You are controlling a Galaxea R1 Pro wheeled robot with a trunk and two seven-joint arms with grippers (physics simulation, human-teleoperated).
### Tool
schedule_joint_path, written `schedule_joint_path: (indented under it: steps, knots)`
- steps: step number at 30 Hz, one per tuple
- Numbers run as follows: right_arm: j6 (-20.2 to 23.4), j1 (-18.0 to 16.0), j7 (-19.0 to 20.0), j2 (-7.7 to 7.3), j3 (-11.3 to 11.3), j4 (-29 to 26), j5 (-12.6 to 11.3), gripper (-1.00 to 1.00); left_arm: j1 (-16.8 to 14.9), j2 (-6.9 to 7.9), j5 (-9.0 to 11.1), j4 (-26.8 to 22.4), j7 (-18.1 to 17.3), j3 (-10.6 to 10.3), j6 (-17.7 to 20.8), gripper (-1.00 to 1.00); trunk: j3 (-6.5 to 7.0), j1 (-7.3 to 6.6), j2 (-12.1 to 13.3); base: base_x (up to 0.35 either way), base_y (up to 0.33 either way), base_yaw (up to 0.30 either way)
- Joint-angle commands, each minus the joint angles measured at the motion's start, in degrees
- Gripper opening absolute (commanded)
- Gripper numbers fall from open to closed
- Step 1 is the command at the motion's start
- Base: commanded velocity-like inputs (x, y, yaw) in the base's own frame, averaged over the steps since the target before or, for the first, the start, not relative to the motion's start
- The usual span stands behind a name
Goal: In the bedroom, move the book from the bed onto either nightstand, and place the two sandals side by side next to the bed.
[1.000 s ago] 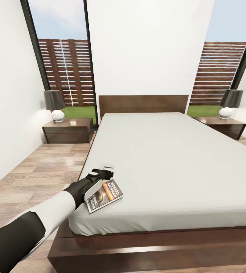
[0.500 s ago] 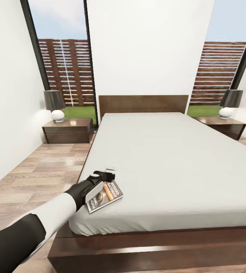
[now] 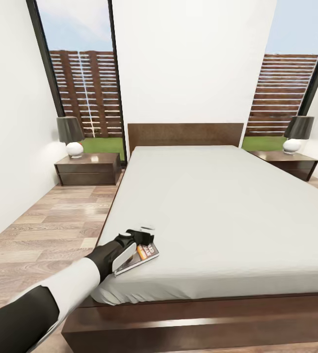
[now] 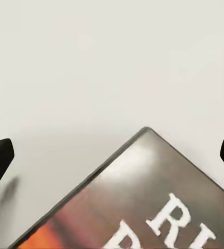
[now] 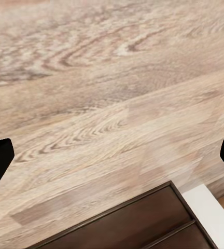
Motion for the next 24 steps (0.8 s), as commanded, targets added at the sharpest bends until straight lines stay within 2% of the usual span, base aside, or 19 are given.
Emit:
schedule_joint_path:
  steps: [1,4,5,24]
  knots:
    - [-0.5,-0.1,0.0,-0.01,-0.4,0.1,0.1,1.00,0.0,0.04,0.9,0.3,0.5,-0.7,0.2,1.00,-0.06,0.00,0.0,0.000,0.000,0.000]
    - [-0.5,-0.1,0.0,-0.01,-0.4,0.1,0.1,1.00,0.1,0.01,0.8,0.2,0.3,-0.7,0.2,1.00,-0.06,0.00,0.0,0.000,0.000,0.000]
    - [-0.5,-0.1,0.0,-0.01,-0.4,0.2,0.1,1.00,0.1,0.00,1.7,0.3,0.3,-0.7,0.3,1.00,-0.06,0.00,0.0,0.000,0.000,0.000]
    - [-0.5,-0.2,0.0,-0.02,-0.4,0.1,0.1,1.00,0.2,-0.01,1.7,0.3,0.0,-0.7,0.4,1.00,-0.06,0.00,0.0,0.000,0.000,0.000]
